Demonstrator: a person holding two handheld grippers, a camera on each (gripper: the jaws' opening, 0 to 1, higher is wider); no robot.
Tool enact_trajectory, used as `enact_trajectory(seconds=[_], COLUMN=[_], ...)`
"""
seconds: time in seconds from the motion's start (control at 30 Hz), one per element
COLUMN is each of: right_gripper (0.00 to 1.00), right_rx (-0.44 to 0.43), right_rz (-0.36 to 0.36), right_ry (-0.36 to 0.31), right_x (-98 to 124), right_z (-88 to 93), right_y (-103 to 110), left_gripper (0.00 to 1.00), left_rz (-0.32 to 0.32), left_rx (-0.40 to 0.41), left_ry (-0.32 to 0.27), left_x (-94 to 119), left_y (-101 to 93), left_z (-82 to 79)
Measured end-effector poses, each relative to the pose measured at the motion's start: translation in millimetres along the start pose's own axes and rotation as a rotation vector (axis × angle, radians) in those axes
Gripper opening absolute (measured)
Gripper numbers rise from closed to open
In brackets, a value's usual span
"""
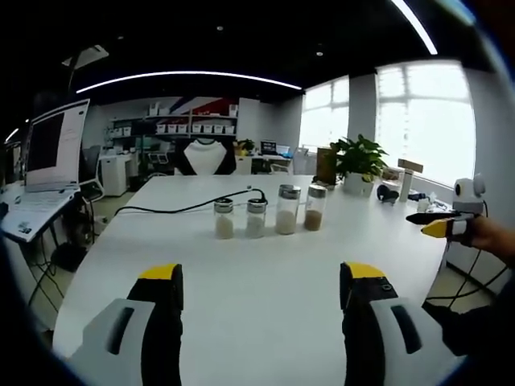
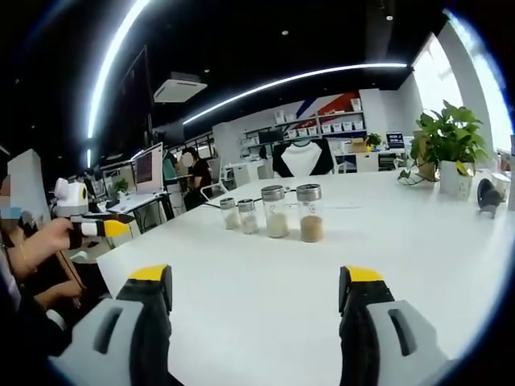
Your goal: Rotate the seasoning bottle until the label or dispensing opening points toward the visible target arrow and the bottle remains upright within the marked orientation range
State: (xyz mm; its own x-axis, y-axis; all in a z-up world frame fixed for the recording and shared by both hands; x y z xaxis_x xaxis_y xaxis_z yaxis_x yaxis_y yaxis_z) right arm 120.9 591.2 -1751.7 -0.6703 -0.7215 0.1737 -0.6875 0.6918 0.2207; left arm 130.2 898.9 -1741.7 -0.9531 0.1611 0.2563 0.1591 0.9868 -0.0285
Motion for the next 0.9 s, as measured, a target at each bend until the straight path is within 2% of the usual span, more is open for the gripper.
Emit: enact_trajectory(seconds=[0.53, 0.8, 0.9], right_gripper=[0.85, 0.85, 0.85], right_rx=[0.011, 0.035, 0.074], right_rz=[-0.010, -0.048, -0.045], right_ry=[-0.008, -0.010, 0.009], right_x=[-8.3, -13.7, -12.6], right_z=[-10.5, -22.7, -26.9], right_y=[-7.3, -12.9, -16.7], left_gripper=[0.85, 0.85, 0.85], left_rz=[-0.004, 0.006, 0.004], left_rx=[-0.025, -0.062, -0.063], left_ry=[-0.013, -0.015, -0.029], left_x=[-23.4, -32.4, -36.6], left_y=[6.3, 6.5, 7.7], left_z=[-12.7, -21.0, -27.3])
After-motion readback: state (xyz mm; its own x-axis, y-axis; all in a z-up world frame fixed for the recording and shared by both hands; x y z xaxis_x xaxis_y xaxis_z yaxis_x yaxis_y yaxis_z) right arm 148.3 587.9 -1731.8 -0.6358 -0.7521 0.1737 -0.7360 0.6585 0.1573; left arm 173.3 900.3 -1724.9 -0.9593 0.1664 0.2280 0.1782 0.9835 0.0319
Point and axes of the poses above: the point that each gripper's makers call its tool centre point, and the gripper's own axes: x roughly backward along the fingers, y roughly to its left, z roughly out of its underside, the point moved 2 cm from there along x, roughly backward along the fingers, and after that the axes turned 14 degrees about -z, right-handed, at the moved point
